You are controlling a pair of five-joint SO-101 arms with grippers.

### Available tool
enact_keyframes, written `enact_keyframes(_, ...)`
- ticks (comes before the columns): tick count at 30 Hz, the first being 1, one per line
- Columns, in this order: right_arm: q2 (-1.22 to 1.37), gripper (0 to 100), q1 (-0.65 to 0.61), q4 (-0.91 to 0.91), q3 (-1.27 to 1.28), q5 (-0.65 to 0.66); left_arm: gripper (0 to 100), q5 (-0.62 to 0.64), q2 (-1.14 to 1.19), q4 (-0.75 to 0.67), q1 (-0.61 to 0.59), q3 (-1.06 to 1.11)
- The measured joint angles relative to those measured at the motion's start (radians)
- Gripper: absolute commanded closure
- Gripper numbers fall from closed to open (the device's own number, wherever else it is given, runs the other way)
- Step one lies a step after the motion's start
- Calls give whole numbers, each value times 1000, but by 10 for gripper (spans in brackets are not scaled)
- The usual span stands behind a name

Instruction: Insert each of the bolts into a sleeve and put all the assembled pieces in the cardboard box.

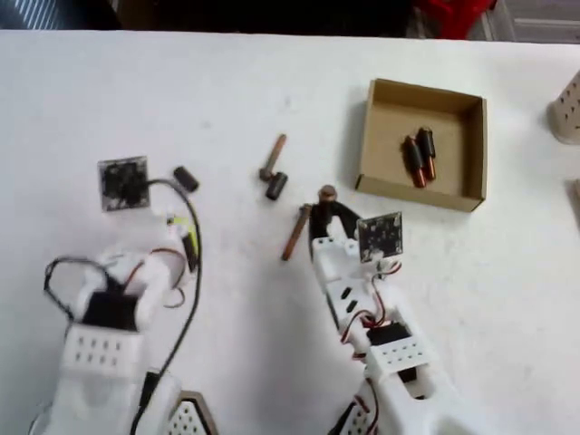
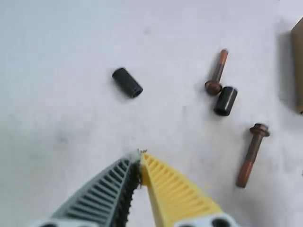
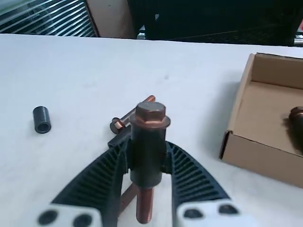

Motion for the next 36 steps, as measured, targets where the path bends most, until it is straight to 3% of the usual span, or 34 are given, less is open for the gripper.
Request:
enact_keyframes(5, 0, 981, 101, 121, -54, 0, 977, 0, 212, -153, -2, 28)
enact_keyframes(15, 0, 981, 298, 727, -460, 23, 977, 0, 330, -477, -5, 141)
enact_keyframes(24, 87, 981, 453, 914, -792, 158, 977, 0, 333, -489, -5, 144)
enact_keyframes(36, 738, 981, 563, 1402, -1634, 218, 977, -18, 333, -489, -5, 144)
